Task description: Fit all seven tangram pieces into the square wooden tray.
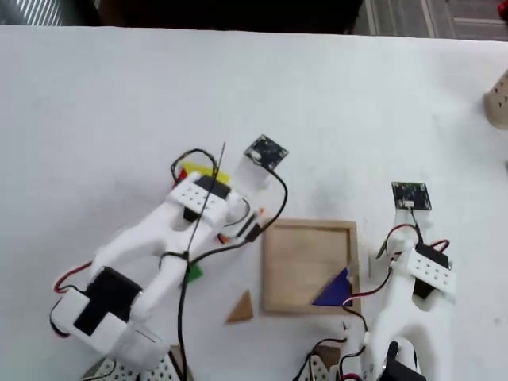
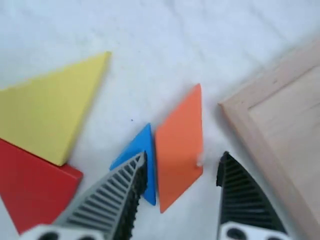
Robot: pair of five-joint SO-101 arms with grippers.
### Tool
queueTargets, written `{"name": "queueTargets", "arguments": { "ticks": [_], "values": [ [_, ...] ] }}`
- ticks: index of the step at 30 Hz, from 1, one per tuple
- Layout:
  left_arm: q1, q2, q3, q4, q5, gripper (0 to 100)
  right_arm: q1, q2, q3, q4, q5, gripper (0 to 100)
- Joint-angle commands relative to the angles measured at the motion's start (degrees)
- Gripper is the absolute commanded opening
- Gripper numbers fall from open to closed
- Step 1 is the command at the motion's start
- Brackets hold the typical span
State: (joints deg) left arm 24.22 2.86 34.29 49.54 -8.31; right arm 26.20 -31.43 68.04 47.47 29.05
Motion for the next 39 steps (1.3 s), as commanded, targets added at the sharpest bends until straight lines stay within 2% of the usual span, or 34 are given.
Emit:
{"name": "queueTargets", "arguments": {
  "ticks": [1, 5, 12, 29, 35, 39],
  "values": [
    [-0.6, 1.7, -5.8, 2.7, -0.4, 24, 0.5, -1.7, 0.1, -0.7, 3.0, 1.8],
    [-0.1, 4.2, -8.8, 5.5, -2.9, 24, 0.5, -1.7, 0.2, -0.7, 3.0, 1.8],
    [2.1, 8.3, -13.1, 11.0, -3.2, 24, 0.4, -1.7, 0.2, -0.7, 3.0, 1.8],
    [2.9, 9.0, -13.5, 9.7, -2.6, 23, -0.5, -1.7, 0.2, -0.7, 3.0, 1.8],
    [2.5, 9.1, -13.1, 6.6, 5.9, 23, -0.5, -1.7, 0.2, -0.7, 3.0, 1.8],
    [2.5, 9.1, -13.1, 6.5, 6.2, 23, -0.4, -1.7, 0.2, -0.7, 3.0, 1.8]
  ]
}}
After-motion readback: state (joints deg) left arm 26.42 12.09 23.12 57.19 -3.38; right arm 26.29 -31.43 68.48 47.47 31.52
